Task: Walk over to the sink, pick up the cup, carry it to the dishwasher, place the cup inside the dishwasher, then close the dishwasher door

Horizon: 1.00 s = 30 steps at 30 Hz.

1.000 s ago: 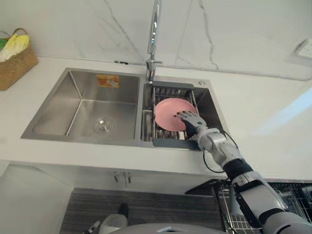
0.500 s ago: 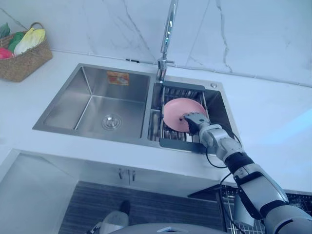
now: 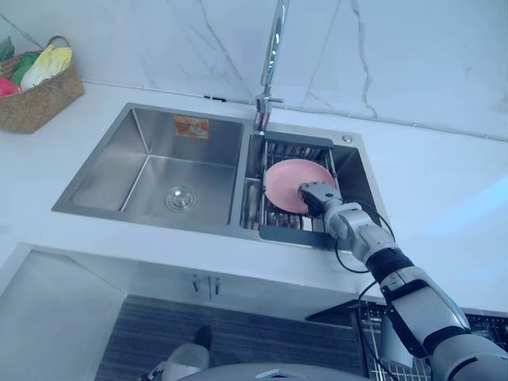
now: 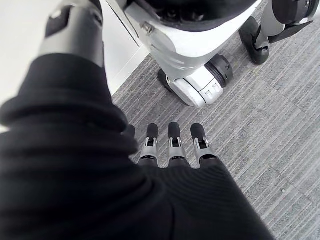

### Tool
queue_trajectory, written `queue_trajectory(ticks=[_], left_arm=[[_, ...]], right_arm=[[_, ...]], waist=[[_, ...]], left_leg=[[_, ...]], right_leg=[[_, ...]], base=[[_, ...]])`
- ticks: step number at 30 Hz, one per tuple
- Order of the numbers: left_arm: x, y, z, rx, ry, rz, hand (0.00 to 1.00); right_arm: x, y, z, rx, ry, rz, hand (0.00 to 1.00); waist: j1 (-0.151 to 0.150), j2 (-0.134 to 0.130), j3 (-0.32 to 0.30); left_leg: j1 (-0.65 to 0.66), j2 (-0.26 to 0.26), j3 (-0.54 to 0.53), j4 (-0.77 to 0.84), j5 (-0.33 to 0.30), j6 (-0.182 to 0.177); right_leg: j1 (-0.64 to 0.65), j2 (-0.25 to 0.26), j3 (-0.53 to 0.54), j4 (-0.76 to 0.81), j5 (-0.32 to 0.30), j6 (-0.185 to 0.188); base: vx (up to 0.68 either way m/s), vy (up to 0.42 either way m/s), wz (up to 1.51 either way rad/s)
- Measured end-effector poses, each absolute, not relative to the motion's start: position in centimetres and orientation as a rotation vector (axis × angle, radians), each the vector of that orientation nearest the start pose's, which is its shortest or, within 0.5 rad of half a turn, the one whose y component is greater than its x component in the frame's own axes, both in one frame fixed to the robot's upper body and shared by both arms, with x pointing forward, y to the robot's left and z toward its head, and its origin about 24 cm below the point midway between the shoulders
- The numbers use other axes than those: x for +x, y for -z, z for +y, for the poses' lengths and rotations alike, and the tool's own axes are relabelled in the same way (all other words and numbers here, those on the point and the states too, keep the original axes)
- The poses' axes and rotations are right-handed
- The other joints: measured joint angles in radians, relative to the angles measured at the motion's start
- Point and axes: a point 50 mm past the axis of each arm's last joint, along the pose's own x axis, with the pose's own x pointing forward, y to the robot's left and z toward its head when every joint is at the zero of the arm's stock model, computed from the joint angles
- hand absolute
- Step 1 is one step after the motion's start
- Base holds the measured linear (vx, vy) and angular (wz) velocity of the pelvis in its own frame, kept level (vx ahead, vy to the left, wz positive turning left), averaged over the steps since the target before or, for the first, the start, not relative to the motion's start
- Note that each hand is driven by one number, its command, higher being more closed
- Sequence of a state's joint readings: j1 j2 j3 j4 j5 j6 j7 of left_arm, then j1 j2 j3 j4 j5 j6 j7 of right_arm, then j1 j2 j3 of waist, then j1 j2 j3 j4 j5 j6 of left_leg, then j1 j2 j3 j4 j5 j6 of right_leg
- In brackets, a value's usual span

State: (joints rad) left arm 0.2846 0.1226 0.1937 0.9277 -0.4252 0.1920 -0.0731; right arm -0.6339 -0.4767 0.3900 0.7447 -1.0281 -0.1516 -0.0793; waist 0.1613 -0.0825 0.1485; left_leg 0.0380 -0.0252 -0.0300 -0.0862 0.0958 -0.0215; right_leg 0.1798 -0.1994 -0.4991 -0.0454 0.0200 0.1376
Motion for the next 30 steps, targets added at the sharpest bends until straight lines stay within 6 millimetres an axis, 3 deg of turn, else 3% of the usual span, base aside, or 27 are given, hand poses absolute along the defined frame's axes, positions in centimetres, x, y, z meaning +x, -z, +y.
queue_trajectory(ticks=[23, 30], left_arm=[[2.0, 16.4, 22.0, -0.409, -0.46, 1.275, 0.0], [1.6, 16.6, 21.8, -0.414, -0.466, 1.287, 0.0]], right_arm=[[34.9, -7.9, -16.7, -1.604, -0.27, -0.354, 1.0], [35.0, -8.1, -16.8, -1.589, -0.244, -0.369, 1.0]], waist=[[-0.025, 0.002, 0.0], [-0.029, 0.02, -0.009]], left_leg=[[0.016, 0.015, 0.083, 0.001, -0.022, -0.002], [0.016, 0.016, 0.076, 0.001, -0.02, 0.0]], right_leg=[[-0.037, 0.006, 0.09, 0.0, 0.008, 0.005], [-0.041, 0.008, 0.087, -0.002, 0.01, 0.003]], base=[[0.02, -0.006, -0.11], [0.0, 0.0, 0.0]])
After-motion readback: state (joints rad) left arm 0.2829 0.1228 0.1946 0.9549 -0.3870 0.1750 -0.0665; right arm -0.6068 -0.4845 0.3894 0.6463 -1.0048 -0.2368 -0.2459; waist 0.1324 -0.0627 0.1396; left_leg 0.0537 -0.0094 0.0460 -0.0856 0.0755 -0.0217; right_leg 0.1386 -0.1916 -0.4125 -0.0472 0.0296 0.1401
